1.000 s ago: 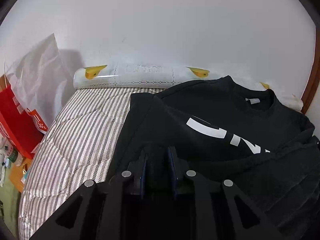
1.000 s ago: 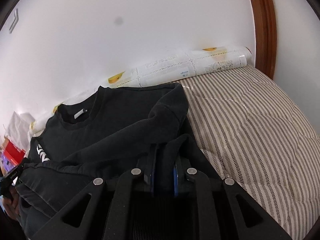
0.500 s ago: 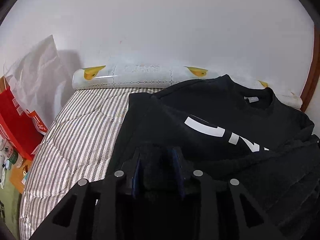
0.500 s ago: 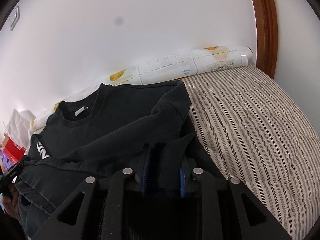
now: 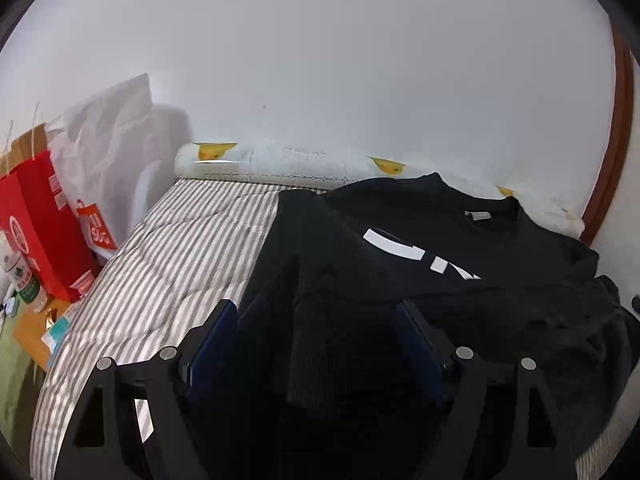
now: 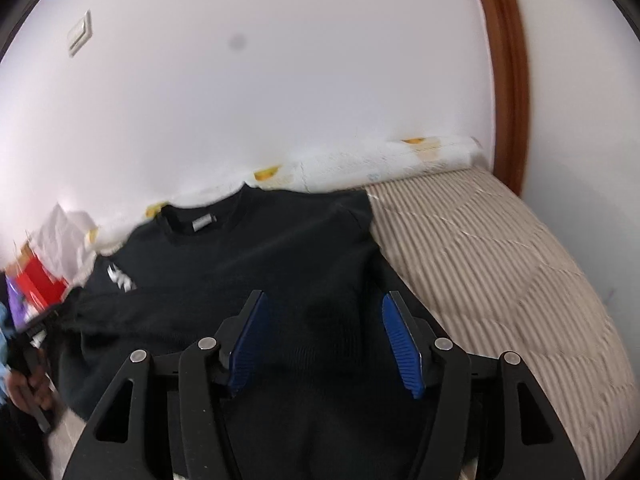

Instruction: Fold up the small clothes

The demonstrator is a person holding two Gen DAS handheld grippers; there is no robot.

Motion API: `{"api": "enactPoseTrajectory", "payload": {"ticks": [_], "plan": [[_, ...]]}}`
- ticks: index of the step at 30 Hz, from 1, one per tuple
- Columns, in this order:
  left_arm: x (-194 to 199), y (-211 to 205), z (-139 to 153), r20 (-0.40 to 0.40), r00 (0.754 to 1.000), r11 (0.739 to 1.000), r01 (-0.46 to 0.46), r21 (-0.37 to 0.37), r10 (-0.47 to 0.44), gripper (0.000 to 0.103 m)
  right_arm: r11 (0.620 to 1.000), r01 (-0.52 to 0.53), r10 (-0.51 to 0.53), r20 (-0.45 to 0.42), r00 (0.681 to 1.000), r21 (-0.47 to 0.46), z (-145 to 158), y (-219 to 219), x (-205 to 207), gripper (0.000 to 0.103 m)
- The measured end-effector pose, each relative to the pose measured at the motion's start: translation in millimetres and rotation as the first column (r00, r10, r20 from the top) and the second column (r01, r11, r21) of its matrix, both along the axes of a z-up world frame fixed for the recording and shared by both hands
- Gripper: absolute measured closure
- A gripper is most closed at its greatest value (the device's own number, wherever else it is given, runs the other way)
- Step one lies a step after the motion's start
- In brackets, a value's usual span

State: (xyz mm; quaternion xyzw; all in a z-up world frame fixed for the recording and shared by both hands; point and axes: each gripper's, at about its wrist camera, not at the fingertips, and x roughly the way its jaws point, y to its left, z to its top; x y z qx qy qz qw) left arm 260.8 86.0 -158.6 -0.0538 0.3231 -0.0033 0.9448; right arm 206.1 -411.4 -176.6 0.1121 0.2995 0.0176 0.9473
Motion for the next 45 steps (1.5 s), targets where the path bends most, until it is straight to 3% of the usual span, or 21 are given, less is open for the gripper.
{"api": "enactPoseTrajectory", "payload": {"ticks": [10, 16, 22, 28, 33, 40, 45], "plan": [[-71.7, 32.2, -4.2, -0.025, 0.999, 0.999, -0.026, -0.045, 0.025, 0.023, 0.999, -0.002, 0.006, -0.105, 0.994, 0.041, -35.4, -24.8, -79.6, 0.044], [-105.1, 40.0, -14.4, -0.077, 0.997, 0.996, -0.021, -0.090, 0.015, 0.023, 0.998, -0.005, 0.015, -0.170, 0.985, 0.058, -52.8, -22.0, -90.5, 0.044], [-119.7, 52.3, -22.5, -0.132, 0.991, 0.981, -0.006, -0.193, -0.020, 0.023, 0.996, -0.006, 0.024, -0.196, 0.980, 0.091, -61.0, -25.8, -93.4, 0.044], [-104.0, 64.7, -31.9, -0.188, 0.981, 0.954, -0.017, -0.300, -0.042, 0.023, 0.994, -0.015, 0.038, -0.205, 0.978, 0.112, -61.9, -27.2, -88.5, 0.044], [-82.3, 57.9, -31.0, -0.204, 0.977, 0.953, -0.002, -0.303, -0.063, 0.022, 0.987, -0.011, 0.044, -0.209, 0.977, 0.158, -60.9, -31.0, -74.8, 0.044], [-58.7, 55.6, -30.5, -0.191, 0.980, 0.932, -0.019, -0.363, -0.055, 0.021, 0.956, 0.010, 0.055, -0.210, 0.976, 0.294, -60.8, -44.2, -56.9, 0.043], [-48.4, 50.3, -30.2, -0.189, 0.981, 0.941, -0.030, -0.338, -0.036, 0.027, 0.956, 0.030, 0.034, -0.210, 0.977, 0.293, -58.9, -42.8, -43.6, 0.042]]}}
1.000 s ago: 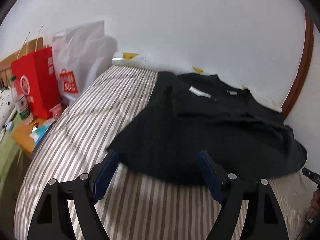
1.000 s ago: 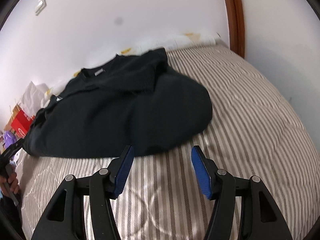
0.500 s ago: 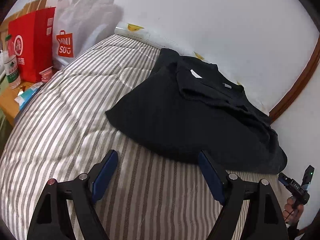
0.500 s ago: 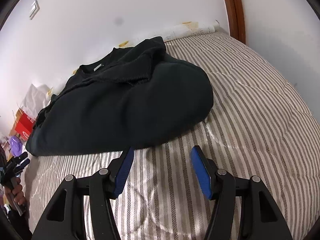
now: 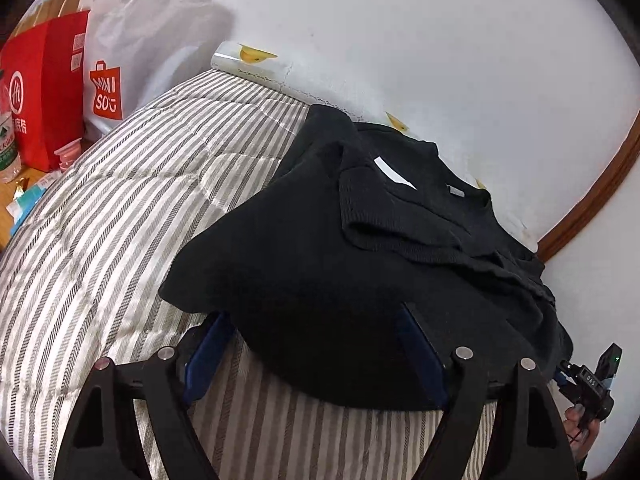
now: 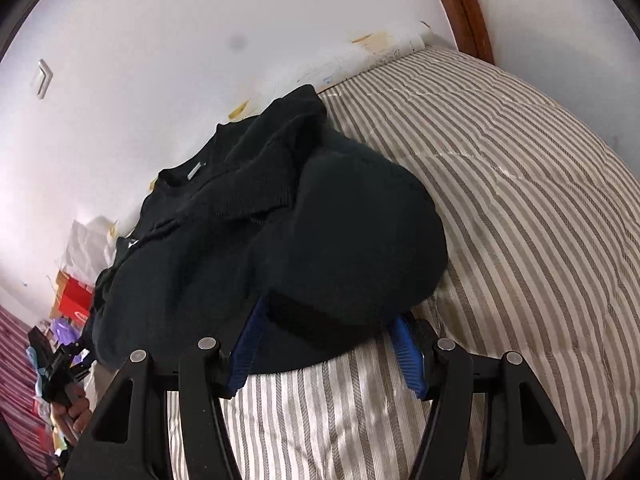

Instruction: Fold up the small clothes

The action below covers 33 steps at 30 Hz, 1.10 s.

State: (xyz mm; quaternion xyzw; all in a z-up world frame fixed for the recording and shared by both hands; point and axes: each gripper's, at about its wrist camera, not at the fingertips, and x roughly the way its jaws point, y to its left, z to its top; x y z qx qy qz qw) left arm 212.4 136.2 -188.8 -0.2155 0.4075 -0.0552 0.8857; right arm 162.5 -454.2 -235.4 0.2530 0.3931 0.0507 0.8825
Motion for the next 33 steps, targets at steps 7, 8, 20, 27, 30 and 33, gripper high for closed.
{"api": "enactPoseTrajectory", "payload": {"ticks": [7, 8, 20, 27, 30, 33], "plan": [[7.3, 6.7, -1.8, -0.007, 0.999, 0.999, -0.032, -0.016, 0.032, 0.072, 0.997, 0.045, -0.044, 0.020, 0.999, -0.056, 1.6, 8.4, 12.7, 0.071], [5.4, 8.8, -1.0, 0.000, 0.999, 0.999, -0.035, -0.028, 0.035, 0.078, 0.998, 0.036, -0.034, 0.031, 0.999, -0.057, 2.7, 7.7, 12.3, 0.081], [-39.3, 8.4, 16.8, 0.039, 0.998, 0.998, -0.043, 0.036, 0.041, 0.092, 0.999, 0.007, -0.005, 0.048, 0.999, -0.053, 17.2, 3.5, -28.0, 0.087], [-90.5, 3.3, 18.4, 0.057, 0.998, 0.997, -0.016, 0.069, 0.012, 0.093, 0.996, -0.019, 0.023, 0.046, 0.999, -0.092, 22.1, 2.3, -68.9, 0.087], [-109.8, 1.4, 19.9, 0.062, 0.998, 0.998, -0.012, 0.054, 0.009, 0.093, 0.994, -0.029, 0.034, 0.048, 0.998, -0.104, 25.5, 0.1, -89.7, 0.087], [-132.8, -1.2, 22.0, 0.063, 0.998, 0.999, 0.001, 0.036, -0.004, 0.093, 0.992, -0.043, 0.049, 0.054, 0.997, -0.115, 30.7, -3.8, -115.2, 0.087]]}}
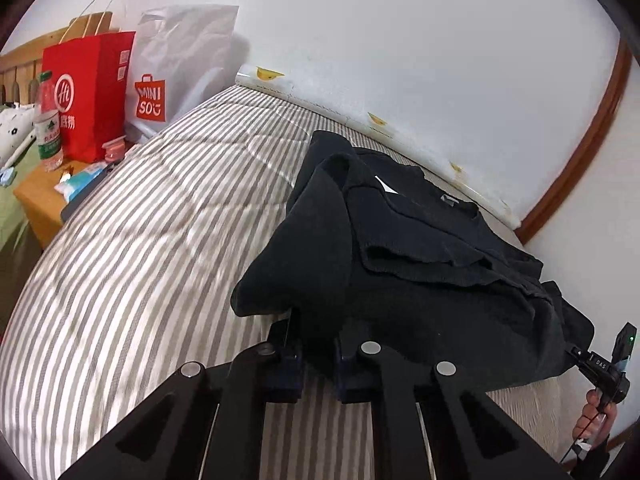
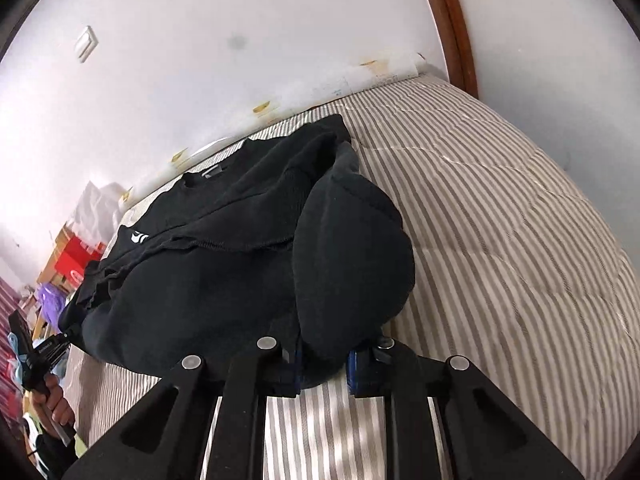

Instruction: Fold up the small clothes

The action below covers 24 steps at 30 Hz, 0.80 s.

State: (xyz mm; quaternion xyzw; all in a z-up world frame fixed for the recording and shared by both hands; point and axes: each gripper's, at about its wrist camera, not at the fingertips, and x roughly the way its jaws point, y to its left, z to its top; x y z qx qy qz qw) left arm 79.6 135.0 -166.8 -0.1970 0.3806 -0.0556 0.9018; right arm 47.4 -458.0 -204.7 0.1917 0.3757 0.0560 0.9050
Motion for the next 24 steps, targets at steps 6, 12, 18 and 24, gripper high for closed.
{"api": "enactPoseTrajectory", "payload": {"ticks": [6, 12, 18, 24], "plan": [[-32.7, -8.4, -0.7, 0.009, 1.000, 1.000, 0.011, -0.004, -0.011, 0.092, 0.996, -0.035, 0.036, 0.017, 0.999, -0.083, 3.3, 0.9, -39.5, 0.087], [-35.4, -12.5, 1.7, -0.001, 1.000, 0.999, 0.016, 0.046, -0.016, 0.091, 0.996, -0.035, 0.032, -0.041, 0.999, -0.084, -5.5, -4.2, -48.3, 0.079], [-45.3, 2.9, 3.4, -0.017, 0.999, 0.997, -0.032, 0.074, 0.033, 0.067, 0.985, -0.011, 0.011, 0.000, 1.000, -0.171, 6.9, -11.5, -71.5, 0.075], [-53.1, 10.8, 22.6, 0.042, 0.996, 0.990, -0.084, 0.111, 0.080, 0.057, 0.936, 0.102, -0.069, 0.108, 0.992, -0.337, 33.9, -12.4, -88.8, 0.075]]}}
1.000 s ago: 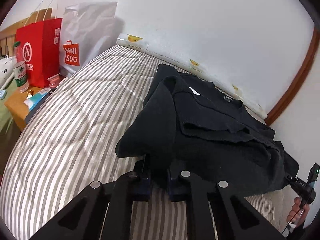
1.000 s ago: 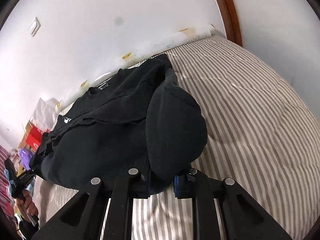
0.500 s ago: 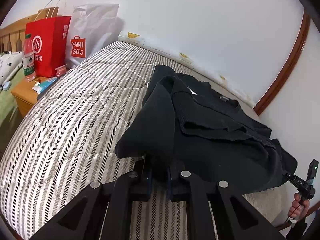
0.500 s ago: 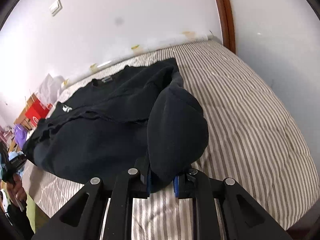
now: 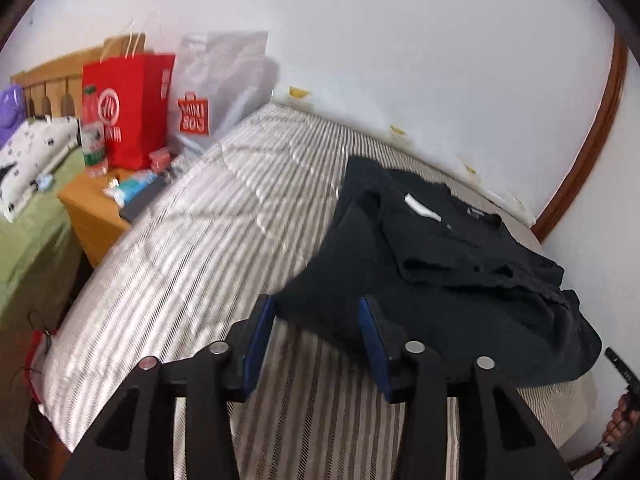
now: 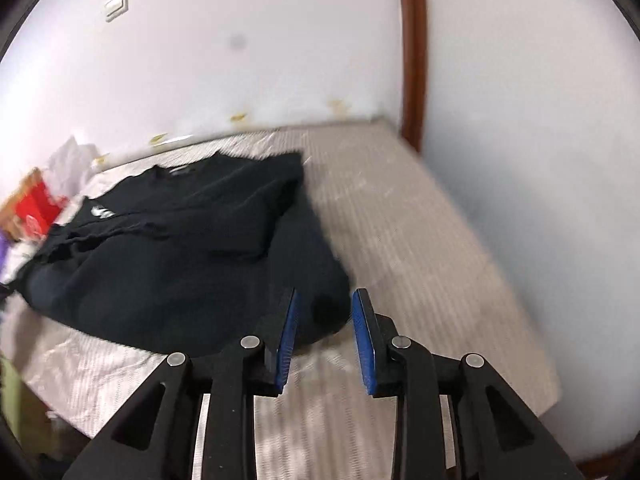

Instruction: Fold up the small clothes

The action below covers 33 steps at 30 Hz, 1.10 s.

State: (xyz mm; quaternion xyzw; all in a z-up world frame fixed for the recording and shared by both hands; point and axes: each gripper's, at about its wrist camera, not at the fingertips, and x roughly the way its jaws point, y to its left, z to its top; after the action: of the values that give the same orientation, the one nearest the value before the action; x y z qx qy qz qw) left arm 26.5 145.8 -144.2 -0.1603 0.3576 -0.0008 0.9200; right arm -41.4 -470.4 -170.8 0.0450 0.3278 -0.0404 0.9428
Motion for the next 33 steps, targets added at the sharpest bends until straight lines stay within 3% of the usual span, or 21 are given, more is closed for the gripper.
{"api": "enactPoseTrajectory", "payload": {"ticks": [2, 6, 13, 16, 19, 24, 33], "plan": [[2.7, -5.8, 8.2, 0.021, 0.999, 1.000, 0.029, 0.009, -0.029, 0.050, 1.000, -0.013, 0.013, 0.017, 1.000, 0.007, 6.1, 1.5, 0.6, 0.075], [10.3, -27.8, 18.9, 0.048, 0.994, 0.995, 0.100, 0.006, -0.100, 0.050, 0.996, -0.083, 0.083, 0.008, 0.997, 0.030, 8.5, 22.0, 17.0, 0.075], [28.7, -76.0, 10.5, 0.011, 0.972, 0.972, 0.232, 0.028, -0.233, 0.050, 0.973, -0.209, 0.214, -0.047, 0.976, 0.095, -13.9, 74.2, 51.7, 0.076], [39.1, -92.3, -3.7, -0.032, 0.962, 0.962, 0.270, 0.035, -0.269, 0.050, 0.972, -0.210, 0.220, -0.089, 0.972, 0.102, -30.7, 85.4, 65.5, 0.076], [47.5, -103.0, -16.3, -0.060, 0.960, 0.960, 0.276, 0.045, -0.273, 0.048, 0.974, -0.191, 0.203, -0.098, 0.974, 0.122, -39.3, 87.8, 77.2, 0.076], [63.8, -117.1, -15.2, -0.057, 0.966, 0.958, 0.259, 0.126, -0.254, 0.044, 0.971, -0.169, 0.188, -0.106, 0.976, 0.167, -38.2, 85.6, 96.5, 0.076], [106.8, -116.9, -2.4, -0.064, 0.967, 0.964, 0.250, 0.092, -0.245, 0.045, 0.973, -0.169, 0.184, -0.087, 0.979, 0.158, -19.0, 85.8, 136.1, 0.076]]}}
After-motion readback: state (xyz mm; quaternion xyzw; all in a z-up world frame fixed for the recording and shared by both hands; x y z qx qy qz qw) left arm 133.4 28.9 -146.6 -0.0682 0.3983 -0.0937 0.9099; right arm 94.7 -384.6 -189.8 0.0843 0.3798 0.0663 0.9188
